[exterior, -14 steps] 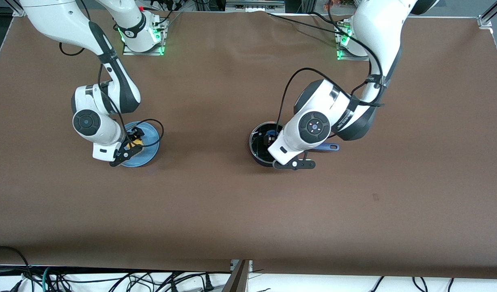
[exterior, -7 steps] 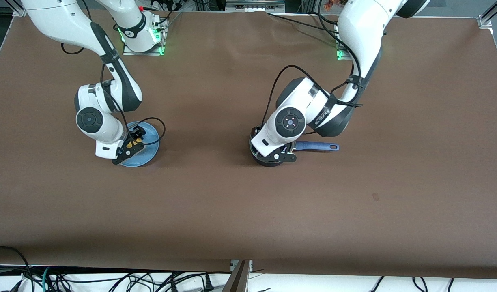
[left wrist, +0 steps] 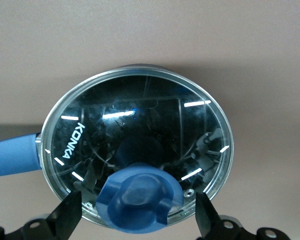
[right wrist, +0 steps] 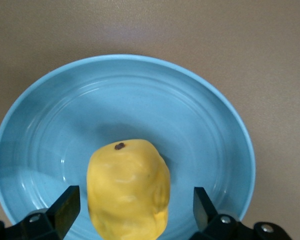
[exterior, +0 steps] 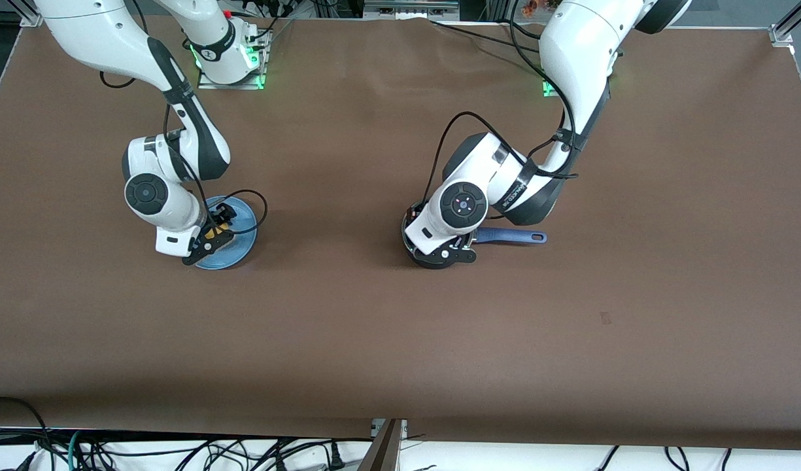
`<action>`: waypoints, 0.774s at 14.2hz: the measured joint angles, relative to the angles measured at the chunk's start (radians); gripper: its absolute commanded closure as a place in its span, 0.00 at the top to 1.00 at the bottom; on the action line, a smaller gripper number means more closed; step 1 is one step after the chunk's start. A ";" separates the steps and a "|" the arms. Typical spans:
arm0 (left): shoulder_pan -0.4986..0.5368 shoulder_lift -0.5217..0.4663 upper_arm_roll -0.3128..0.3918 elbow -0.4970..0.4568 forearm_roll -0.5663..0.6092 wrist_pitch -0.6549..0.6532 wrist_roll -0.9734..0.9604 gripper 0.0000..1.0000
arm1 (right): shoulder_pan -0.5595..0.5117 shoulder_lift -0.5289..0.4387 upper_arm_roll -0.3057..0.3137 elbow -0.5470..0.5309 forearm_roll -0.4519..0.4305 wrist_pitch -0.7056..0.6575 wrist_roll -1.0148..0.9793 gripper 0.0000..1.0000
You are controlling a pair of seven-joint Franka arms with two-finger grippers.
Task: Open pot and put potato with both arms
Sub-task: 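Grasp the potato with the right gripper while the left gripper grasps the knob, then lift the lid with the left gripper while the right gripper lifts the potato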
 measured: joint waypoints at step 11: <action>-0.003 -0.001 -0.001 0.000 0.012 0.005 0.024 0.00 | 0.000 0.011 0.000 0.005 0.000 0.019 -0.001 0.55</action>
